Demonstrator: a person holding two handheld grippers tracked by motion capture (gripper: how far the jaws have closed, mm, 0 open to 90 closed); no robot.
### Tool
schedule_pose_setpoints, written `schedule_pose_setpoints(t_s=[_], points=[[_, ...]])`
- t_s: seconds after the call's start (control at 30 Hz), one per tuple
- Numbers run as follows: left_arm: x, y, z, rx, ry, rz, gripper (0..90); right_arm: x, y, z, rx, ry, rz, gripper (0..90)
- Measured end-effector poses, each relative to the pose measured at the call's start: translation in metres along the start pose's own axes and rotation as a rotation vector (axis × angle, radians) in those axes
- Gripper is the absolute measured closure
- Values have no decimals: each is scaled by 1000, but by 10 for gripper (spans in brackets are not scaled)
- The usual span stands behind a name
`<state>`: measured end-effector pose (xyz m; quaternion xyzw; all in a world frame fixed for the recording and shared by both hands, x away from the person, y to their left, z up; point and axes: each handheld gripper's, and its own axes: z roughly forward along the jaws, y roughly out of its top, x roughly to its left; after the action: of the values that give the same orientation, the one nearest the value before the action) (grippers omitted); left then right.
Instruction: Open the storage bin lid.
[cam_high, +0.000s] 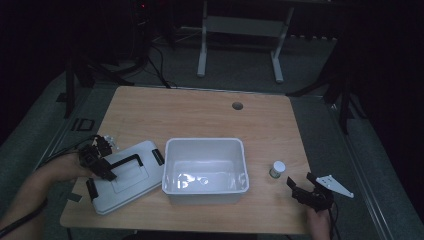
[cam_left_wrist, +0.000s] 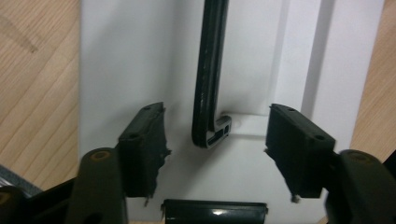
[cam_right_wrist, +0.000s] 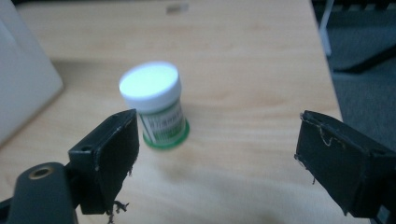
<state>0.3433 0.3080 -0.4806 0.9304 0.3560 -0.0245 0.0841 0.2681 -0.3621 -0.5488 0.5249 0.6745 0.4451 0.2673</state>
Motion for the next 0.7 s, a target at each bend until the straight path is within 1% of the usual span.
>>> schedule_pose_setpoints(t_s=[0.03,0.07,0.1,0.13,0.17,0.2,0.23,0.27,0.3,0.33,0.37,0.4,0.43,0.47,0.5,0.53,0.57,0.6,0.63,0.67,0.7], points=[[-1,0,0,3,10,2,320,0,1,0,15,5,-3,126],[-1,0,0,0,17,17,318,0,1,-1,25,3,-7,126],[-1,0,0,0,17,17,318,0,1,-1,25,3,-7,126],[-4,0,-1,-6,26,48,318,0,2,-2,40,2,-10,126],[-5,0,-1,-7,25,54,318,0,6,-4,81,-2,-28,126],[-6,0,-2,-6,23,57,319,0,7,-4,104,-8,-34,126],[-7,0,-2,0,24,57,319,-1,9,-5,127,-3,-38,126],[-8,1,-2,7,20,55,319,-2,11,-5,159,13,-36,126],[-9,1,-2,13,17,55,319,-2,11,-5,159,13,-36,126],[-9,1,-1,19,27,55,319,-3,13,-5,198,25,-39,126],[-9,1,-1,25,22,49,319,-5,15,-4,251,28,-44,125],[-9,1,-1,29,17,48,318,-5,17,-4,280,27,-48,125],[-8,1,-1,32,24,51,319,-7,20,-3,354,28,-42,122],[-8,1,-2,32,18,40,319,-9,21,-3,387,27,-35,122],[-7,0,-2,27,15,43,319,-9,21,-3,387,27,-35,122],[-8,-1,-3,17,15,53,320,-10,24,-3,421,34,-45,122],[-8,-1,-3,16,-6,62,322,-9,25,-3,437,36,-51,122],[-8,-1,-3,16,-6,62,322,-9,25,-3,437,36,-51,122],[-8,-1,-4,16,-6,60,322,-9,26,-3,454,39,-62,122],[-8,0,-4,20,-4,56,322,-8,28,-3,487,26,-79,122],[-8,0,-4,20,-4,56,322,-8,28,-3,487,26,-79,122]])
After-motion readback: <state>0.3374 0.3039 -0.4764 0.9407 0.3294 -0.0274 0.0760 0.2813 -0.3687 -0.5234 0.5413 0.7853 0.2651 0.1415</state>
